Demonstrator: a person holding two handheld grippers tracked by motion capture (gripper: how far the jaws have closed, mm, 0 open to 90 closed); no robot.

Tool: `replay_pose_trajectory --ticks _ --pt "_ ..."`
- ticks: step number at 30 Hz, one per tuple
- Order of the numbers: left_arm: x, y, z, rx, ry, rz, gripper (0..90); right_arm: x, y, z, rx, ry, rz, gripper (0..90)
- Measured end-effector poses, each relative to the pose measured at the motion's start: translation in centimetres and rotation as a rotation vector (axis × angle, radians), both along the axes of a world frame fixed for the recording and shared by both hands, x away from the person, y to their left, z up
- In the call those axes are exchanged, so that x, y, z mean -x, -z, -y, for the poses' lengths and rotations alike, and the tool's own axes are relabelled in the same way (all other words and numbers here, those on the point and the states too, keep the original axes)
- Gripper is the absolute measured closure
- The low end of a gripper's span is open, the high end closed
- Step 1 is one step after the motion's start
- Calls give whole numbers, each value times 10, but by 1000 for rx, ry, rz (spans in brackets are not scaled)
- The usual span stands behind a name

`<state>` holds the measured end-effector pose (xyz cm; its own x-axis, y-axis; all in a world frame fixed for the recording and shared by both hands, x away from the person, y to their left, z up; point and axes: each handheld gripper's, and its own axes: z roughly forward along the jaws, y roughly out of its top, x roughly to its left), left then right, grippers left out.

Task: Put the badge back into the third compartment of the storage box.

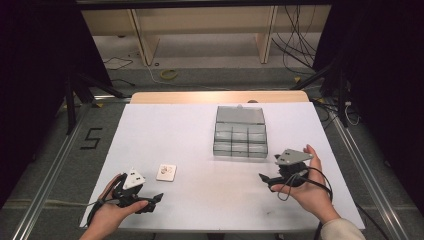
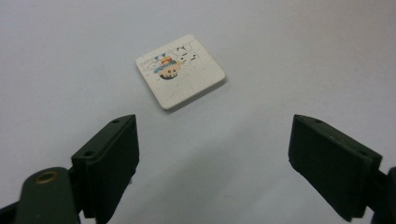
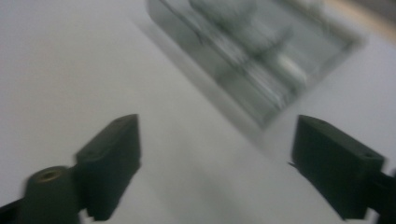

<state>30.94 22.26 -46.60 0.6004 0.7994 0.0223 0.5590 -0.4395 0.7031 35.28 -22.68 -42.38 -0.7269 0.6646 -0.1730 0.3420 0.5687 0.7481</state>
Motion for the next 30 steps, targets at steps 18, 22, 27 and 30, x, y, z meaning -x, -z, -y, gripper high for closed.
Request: replay_pose_trajectory --ticks 18,22,27,30 --pt "2 -4 1 3 0 19 155 4 -6 -50 -49 -110 3 162" --pt "2 -5 2 4 -2 24 155 3 -5 -51 -66 -116 -4 164" --pt "3 -6 3 8 0 24 155 -2 -6 -63 -77 -133 -10 166" --pt "3 -6 3 14 0 27 155 -8 -9 -77 -86 -159 -5 167"
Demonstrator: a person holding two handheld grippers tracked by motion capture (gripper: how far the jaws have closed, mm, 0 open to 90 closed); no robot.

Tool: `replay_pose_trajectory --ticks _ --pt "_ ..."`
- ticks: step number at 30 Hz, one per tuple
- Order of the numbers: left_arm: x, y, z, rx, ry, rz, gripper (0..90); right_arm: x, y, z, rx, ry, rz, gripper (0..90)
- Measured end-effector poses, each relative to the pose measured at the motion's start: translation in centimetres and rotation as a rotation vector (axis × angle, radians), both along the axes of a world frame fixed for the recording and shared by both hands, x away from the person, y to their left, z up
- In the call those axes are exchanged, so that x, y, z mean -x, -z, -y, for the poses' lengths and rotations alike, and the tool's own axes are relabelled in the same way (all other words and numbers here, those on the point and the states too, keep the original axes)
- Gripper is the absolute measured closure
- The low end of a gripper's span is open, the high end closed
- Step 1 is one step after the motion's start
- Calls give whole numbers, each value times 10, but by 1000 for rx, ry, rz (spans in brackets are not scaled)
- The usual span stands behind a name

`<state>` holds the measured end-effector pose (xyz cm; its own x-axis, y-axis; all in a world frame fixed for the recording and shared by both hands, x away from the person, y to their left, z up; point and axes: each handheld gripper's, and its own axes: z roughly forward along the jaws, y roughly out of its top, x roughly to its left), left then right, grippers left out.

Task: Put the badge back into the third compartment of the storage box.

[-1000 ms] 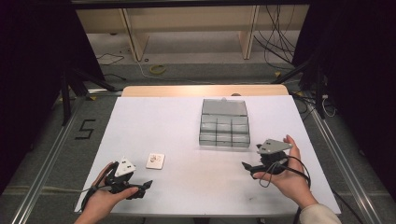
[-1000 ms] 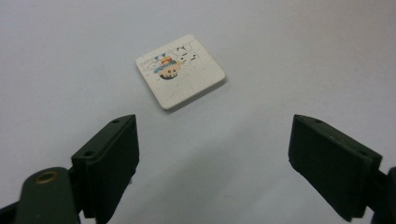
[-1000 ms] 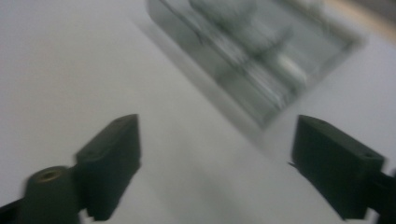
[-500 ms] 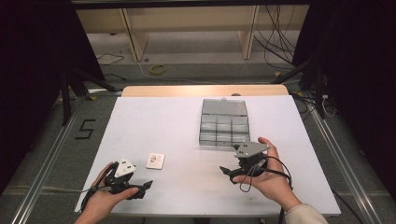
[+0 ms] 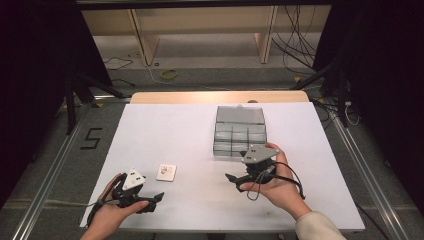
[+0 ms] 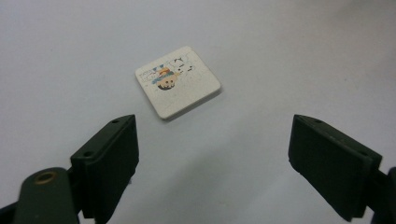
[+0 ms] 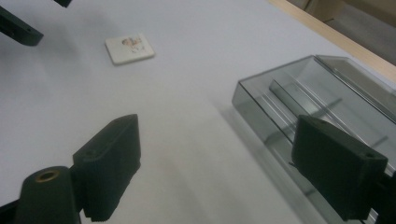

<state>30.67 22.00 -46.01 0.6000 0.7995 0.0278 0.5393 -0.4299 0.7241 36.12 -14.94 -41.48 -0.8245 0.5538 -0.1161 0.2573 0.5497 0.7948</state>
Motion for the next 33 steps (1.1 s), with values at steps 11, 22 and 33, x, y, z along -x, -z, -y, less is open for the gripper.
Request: replay_pose_trajectory --ticks 11,22,33 --pt "0 0 -1 4 -2 3 155 -20 0 -46 0 -65 -10 170" --pt "0 0 -1 -1 1 0 155 -34 14 -96 25 -138 -55 167" --pt "0 1 -2 0 0 -3 154 -50 33 -153 45 -209 -95 167"
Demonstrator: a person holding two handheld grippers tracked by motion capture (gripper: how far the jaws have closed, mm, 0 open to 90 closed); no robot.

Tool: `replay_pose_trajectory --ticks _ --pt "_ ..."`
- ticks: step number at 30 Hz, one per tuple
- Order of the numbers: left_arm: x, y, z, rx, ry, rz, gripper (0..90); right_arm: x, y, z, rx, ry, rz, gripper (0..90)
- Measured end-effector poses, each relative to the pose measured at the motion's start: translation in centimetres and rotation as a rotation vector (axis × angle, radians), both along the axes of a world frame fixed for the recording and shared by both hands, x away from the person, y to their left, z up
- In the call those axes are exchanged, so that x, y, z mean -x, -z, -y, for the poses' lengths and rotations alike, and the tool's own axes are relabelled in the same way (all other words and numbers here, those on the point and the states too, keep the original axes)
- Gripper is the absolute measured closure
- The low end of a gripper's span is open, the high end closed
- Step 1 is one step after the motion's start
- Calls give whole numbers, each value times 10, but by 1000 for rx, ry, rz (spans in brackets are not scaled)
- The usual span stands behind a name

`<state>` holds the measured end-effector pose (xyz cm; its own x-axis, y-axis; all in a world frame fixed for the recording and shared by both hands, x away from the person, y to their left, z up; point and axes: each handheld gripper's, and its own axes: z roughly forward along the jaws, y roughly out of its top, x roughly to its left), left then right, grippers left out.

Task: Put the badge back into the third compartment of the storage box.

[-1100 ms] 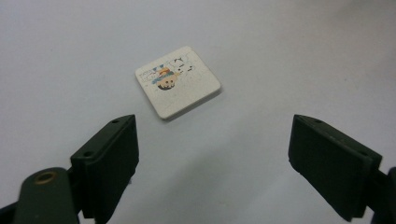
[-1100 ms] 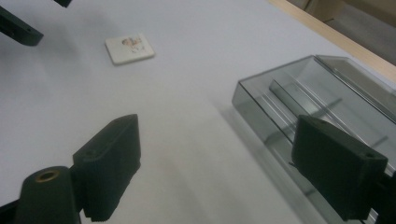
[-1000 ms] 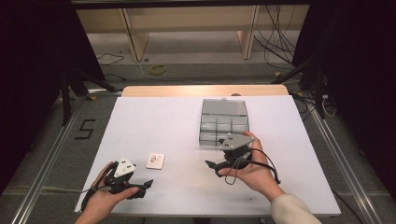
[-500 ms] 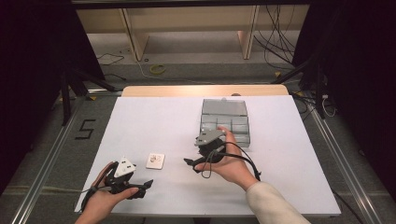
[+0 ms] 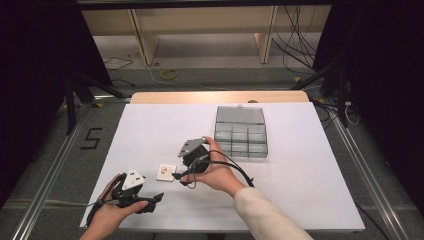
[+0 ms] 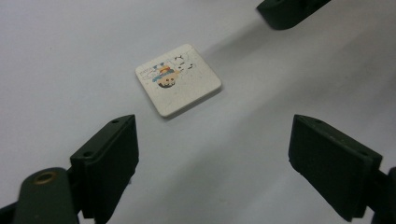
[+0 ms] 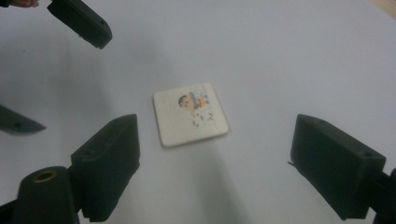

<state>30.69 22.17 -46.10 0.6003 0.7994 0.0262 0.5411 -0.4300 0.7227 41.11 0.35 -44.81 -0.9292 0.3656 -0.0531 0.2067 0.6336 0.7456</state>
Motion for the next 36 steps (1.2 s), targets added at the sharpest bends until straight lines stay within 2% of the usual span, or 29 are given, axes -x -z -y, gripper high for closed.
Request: replay_pose_trajectory --ticks 3,8,15,19,23,27,34,36 --pt "0 1 0 -3 -1 -2 154 -5 4 -14 10 -14 -14 168" --pt "0 0 0 -6 2 0 154 -14 14 -36 56 -28 -33 176" --pt "0 1 -1 -7 2 -4 154 -22 27 -55 111 -35 -72 193" --pt "0 1 0 -6 2 -2 154 -25 36 -60 138 -38 -89 209" --pt "0 1 0 -7 3 -5 154 -26 40 -64 143 -39 -113 210" --pt "0 1 0 -6 2 -4 154 -24 44 -69 166 -58 -106 223" --pt "0 1 0 -7 4 -4 154 -24 41 -69 173 -83 -107 329" --pt "0 1 0 -8 4 -4 154 -24 40 -69 179 -86 -110 333"
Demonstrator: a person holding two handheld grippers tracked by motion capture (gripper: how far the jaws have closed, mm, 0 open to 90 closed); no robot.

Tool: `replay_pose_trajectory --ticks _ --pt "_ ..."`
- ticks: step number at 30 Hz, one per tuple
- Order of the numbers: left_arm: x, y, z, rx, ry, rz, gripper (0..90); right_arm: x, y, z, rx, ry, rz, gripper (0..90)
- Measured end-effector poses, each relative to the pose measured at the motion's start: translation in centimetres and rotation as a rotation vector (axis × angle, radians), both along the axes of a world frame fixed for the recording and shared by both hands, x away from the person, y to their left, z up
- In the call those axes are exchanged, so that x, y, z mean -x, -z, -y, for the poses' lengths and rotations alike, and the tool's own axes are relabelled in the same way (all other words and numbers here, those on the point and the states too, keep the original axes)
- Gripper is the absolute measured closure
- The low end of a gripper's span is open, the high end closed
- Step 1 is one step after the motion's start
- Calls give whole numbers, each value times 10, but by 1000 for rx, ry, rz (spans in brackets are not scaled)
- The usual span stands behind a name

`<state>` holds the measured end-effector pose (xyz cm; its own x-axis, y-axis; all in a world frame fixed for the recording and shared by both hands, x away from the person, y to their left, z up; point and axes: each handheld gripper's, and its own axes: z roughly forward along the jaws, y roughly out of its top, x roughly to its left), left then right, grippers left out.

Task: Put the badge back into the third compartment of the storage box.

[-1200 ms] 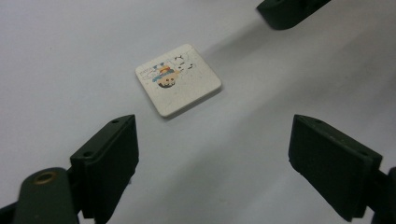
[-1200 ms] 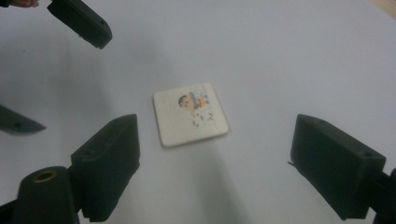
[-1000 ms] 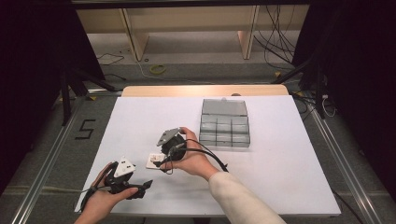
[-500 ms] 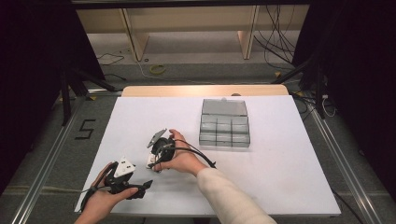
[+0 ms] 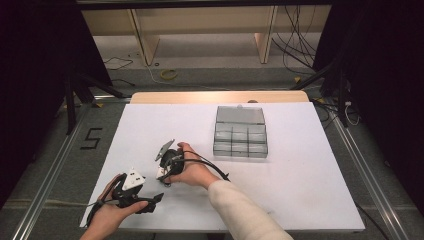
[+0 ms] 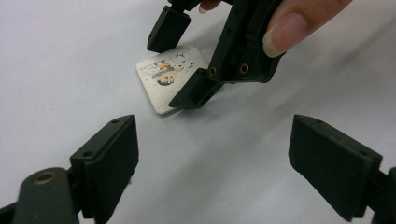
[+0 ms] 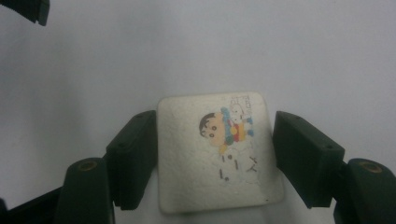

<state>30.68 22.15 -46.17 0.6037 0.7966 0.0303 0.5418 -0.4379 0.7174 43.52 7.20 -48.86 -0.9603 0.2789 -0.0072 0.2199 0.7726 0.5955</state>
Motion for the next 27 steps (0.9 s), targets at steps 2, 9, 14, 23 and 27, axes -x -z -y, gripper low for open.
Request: replay_pose_trajectory --ticks 2,9,14,23,27 --pt "0 0 0 0 0 0 154 0 0 0 2 0 0 338" --pt "0 0 0 2 -2 2 154 2 -4 2 26 -11 38 338" --pt "0 0 0 0 -1 1 154 4 -18 12 37 -11 82 338" --pt "0 0 0 0 -2 3 154 5 -45 44 25 21 145 338" --pt "0 0 1 1 -4 2 154 6 -51 61 18 47 151 338"
